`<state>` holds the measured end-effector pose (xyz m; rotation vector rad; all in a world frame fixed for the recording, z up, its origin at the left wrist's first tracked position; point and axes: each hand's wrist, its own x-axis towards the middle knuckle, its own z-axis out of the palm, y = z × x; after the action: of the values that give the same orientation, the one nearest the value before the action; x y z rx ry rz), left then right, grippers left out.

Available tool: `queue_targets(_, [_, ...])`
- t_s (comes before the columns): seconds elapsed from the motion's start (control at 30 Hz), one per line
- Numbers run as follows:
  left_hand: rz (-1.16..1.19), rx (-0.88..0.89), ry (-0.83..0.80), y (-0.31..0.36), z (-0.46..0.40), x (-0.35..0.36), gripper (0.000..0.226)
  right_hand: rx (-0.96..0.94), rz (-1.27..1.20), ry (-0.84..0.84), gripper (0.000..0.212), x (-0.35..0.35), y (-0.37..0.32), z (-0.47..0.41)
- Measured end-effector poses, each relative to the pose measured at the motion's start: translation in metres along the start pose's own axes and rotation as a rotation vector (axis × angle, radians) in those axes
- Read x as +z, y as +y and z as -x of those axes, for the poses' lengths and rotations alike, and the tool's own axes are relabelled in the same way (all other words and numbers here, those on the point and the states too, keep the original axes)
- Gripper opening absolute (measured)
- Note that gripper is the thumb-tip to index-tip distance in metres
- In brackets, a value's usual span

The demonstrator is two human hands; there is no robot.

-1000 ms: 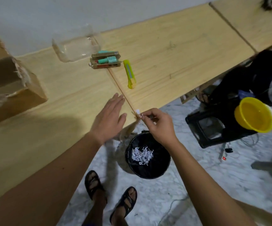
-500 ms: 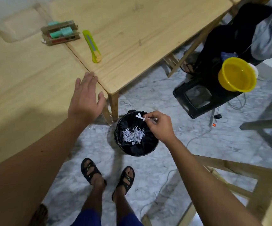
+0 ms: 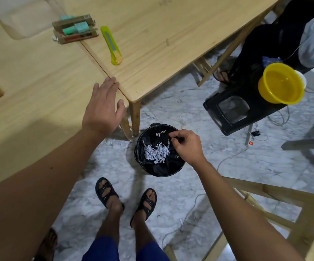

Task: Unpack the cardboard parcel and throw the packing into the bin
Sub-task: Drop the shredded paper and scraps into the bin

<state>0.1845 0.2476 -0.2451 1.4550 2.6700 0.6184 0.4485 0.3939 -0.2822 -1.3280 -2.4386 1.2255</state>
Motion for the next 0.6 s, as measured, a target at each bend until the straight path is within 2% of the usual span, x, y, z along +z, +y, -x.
queue_targets(0.13, [0.01, -0.003, 0.015, 0.001, 0.0, -0.001, 0.054, -0.015, -0.036, -0.006, 0.022, 0.002, 0.003, -0.003])
queue_targets(0.33, [0.083, -0.016, 0.005, -0.002, 0.001, -0.003, 0.053, 0.006, -0.063, 0.002, 0.038, 0.005, 0.003, -0.006])
queue_targets(0.47, [0.17, -0.063, -0.068, -0.004, 0.001, -0.01, 0.054, -0.003, -0.104, 0.013, 0.031, 0.004, -0.01, -0.005])
queue_targets(0.6, [0.261, -0.124, -0.107, -0.009, 0.005, -0.038, 0.055, -0.09, -0.137, 0.015, 0.023, -0.002, -0.057, -0.009])
